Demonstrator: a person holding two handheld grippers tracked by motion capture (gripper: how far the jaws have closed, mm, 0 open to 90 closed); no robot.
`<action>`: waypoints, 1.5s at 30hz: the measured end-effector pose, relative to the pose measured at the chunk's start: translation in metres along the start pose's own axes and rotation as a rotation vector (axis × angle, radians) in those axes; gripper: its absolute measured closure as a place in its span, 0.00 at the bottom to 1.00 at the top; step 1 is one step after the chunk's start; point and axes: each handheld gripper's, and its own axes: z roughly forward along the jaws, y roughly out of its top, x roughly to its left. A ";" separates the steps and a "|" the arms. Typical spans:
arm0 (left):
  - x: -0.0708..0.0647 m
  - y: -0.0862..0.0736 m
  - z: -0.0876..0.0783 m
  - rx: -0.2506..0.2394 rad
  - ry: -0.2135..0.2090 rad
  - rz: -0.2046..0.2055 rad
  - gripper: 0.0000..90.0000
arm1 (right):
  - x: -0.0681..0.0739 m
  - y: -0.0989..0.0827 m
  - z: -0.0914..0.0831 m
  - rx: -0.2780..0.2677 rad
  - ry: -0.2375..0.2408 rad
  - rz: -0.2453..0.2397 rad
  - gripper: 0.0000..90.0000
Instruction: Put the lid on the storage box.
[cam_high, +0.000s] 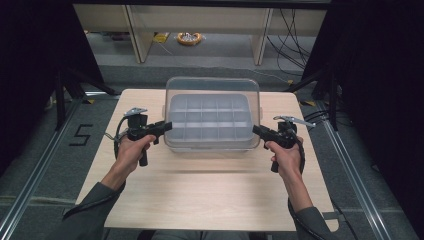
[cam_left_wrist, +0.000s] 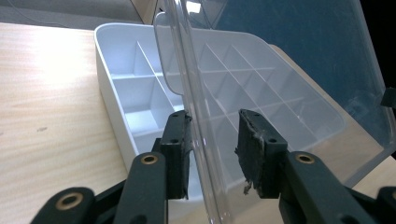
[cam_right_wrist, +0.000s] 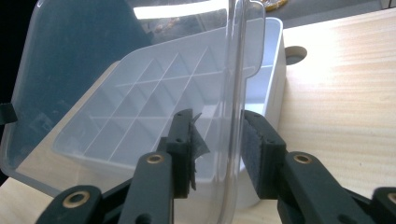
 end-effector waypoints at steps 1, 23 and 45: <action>0.001 0.002 0.003 -0.003 0.001 -0.004 0.71 | -0.001 0.002 0.001 -0.001 0.001 -0.005 0.74; 0.027 0.008 0.033 0.002 0.044 -0.091 0.71 | -0.006 0.021 0.045 0.034 -0.053 0.026 0.73; 0.036 0.000 0.050 0.046 0.060 -0.123 0.68 | -0.017 0.012 0.061 0.065 -0.070 0.078 0.71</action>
